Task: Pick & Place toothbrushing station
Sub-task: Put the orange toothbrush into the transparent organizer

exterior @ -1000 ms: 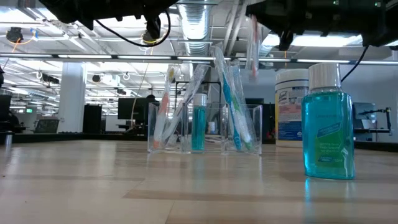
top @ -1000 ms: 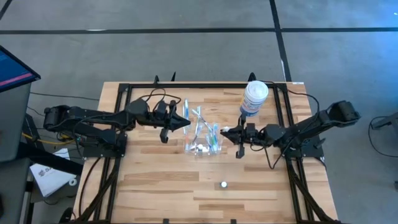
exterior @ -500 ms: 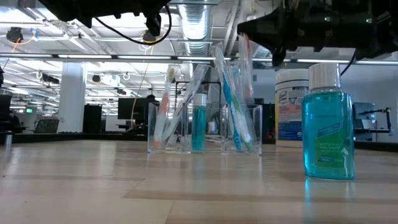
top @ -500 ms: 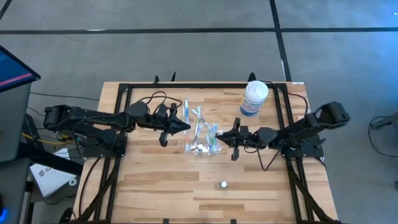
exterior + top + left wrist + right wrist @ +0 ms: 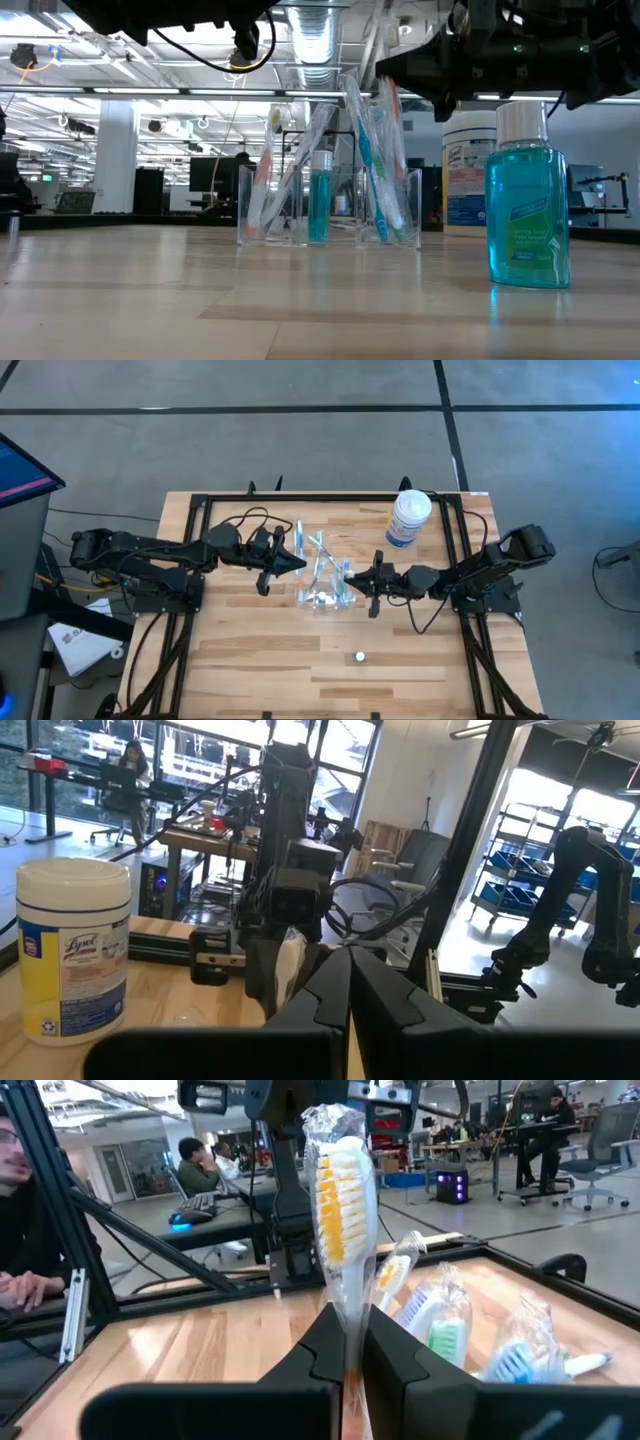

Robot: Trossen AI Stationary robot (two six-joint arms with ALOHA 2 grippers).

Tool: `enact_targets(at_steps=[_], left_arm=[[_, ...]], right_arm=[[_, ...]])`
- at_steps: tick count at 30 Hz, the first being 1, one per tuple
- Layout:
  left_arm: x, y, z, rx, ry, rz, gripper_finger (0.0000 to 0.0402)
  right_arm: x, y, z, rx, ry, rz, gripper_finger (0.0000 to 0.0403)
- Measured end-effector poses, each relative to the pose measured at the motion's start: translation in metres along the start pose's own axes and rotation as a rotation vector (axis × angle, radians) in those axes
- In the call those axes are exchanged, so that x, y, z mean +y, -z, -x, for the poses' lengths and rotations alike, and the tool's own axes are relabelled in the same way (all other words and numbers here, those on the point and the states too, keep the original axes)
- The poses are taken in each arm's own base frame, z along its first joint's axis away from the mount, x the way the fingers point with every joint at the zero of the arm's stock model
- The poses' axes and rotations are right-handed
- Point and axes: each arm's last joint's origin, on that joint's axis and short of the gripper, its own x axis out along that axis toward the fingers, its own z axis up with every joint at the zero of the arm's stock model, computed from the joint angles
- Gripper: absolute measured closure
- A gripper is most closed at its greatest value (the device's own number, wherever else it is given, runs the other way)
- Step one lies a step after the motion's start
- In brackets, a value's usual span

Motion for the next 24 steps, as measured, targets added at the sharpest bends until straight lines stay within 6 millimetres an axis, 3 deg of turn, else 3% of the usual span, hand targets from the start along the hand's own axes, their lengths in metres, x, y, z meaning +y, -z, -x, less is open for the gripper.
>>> enact_targets(at_steps=[11, 24], left_arm=[[0.000, 0.000, 0.000, 0.000, 0.000, 0.000, 0.0401], [0.000, 0.001, 0.000, 0.014, -0.004, 0.004, 0.0401]], right_arm=[[0.000, 0.005, -0.001, 0.024, -0.011, -0.002, 0.0396], [-0.006, 0.046, -0.012, 0.046, -0.024, -0.020, 0.0396]])
